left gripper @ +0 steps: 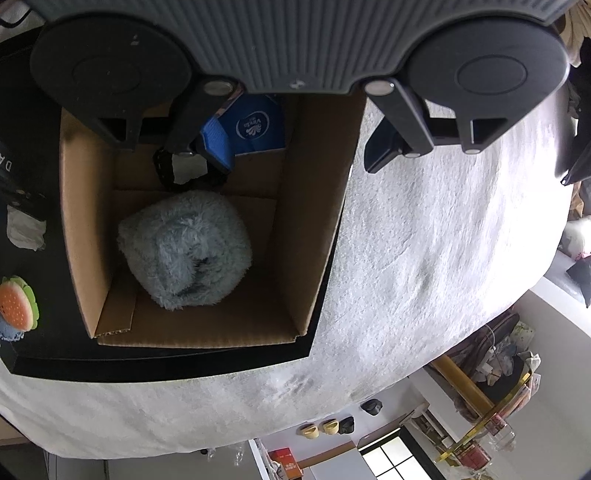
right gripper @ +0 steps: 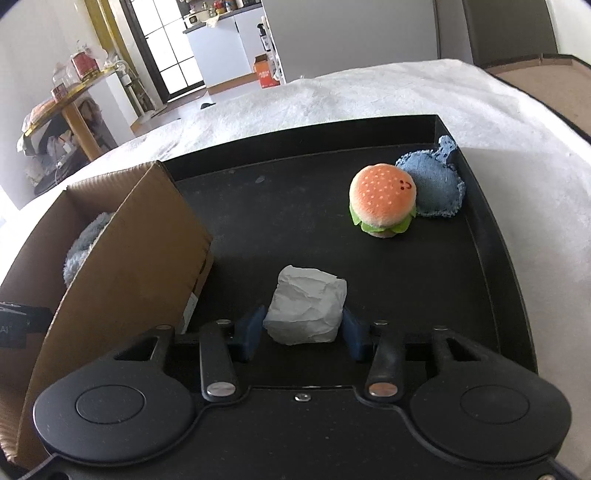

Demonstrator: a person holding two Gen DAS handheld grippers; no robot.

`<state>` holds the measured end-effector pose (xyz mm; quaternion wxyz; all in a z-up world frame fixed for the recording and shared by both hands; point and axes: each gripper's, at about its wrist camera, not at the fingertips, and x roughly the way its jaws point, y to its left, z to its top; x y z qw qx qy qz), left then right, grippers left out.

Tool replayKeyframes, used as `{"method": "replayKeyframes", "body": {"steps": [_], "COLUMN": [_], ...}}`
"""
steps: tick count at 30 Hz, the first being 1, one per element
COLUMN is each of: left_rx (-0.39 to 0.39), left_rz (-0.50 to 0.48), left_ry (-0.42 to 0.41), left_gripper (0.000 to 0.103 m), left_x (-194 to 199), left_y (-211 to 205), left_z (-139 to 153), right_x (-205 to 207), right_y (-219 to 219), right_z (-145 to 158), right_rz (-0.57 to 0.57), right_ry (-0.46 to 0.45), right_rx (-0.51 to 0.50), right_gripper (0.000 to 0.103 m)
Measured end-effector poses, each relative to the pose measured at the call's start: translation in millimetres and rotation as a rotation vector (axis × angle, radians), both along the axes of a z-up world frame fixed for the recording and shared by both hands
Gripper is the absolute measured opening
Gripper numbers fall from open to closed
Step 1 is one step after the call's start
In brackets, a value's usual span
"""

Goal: Organize soft objects
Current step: 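Carry the white paper with the right gripper into the box and release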

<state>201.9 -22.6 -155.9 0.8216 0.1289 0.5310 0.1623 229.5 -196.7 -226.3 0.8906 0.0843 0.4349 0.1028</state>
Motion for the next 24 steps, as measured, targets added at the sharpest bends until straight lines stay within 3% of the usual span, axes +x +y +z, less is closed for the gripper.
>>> {"method": "replayKeyframes", "body": {"steps": [24], "left_rx": [-0.12], "left_rz": [0.011], "left_ry": [-0.112], "left_gripper": [0.076], "left_x": [-45], "left_y": [13], "left_z": [42], "right_x": [-41], "right_y": [-1], "right_z": [78], "right_rz": [0.001], "right_ry": [-0.142], "right_rx": [-0.084], "right_gripper": [0.044]}}
